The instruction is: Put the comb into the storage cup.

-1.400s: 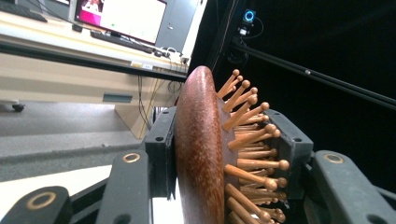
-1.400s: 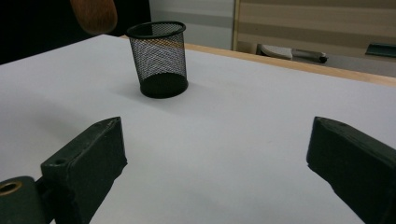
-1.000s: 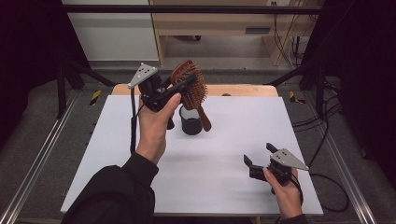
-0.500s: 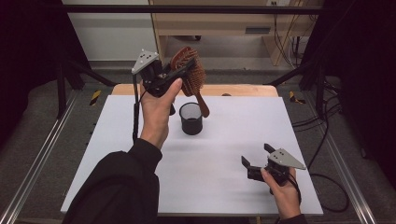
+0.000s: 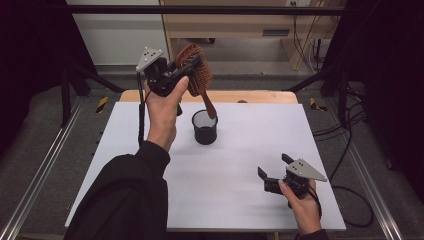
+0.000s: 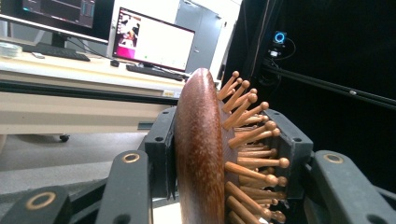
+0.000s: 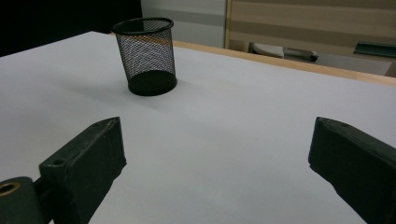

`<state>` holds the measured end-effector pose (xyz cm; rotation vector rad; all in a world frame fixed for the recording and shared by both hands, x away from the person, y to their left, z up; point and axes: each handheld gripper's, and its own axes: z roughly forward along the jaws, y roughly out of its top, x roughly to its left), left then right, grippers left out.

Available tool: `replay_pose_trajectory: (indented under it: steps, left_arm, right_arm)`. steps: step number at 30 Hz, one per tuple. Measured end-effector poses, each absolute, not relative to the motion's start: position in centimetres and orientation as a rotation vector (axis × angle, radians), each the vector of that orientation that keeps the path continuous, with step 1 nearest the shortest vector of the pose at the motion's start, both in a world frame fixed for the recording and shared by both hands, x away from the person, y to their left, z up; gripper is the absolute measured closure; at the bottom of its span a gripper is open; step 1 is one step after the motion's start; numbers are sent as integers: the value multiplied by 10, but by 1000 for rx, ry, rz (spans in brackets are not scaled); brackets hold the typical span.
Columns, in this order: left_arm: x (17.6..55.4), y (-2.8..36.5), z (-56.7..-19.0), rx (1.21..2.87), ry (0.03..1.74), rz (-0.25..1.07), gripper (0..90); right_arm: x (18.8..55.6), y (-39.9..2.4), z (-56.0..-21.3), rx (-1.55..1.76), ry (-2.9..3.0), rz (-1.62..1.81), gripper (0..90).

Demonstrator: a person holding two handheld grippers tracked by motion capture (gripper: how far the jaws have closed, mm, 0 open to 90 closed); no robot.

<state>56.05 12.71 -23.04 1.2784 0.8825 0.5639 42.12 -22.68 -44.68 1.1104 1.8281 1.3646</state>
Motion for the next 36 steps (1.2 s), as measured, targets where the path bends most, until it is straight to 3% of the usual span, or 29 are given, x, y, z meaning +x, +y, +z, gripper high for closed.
replay_pose_trajectory:
  steps: [12, 36]
  left_arm:
    - [576, 132, -238, 1324, 895, 624, 511]
    - [592, 127, -264, 1343, 921, 611, 510]
  right_arm:
    - [420, -226, -445, 1109, 1816, 1391, 51]
    - [421, -226, -446, 1116, 1815, 1391, 48]
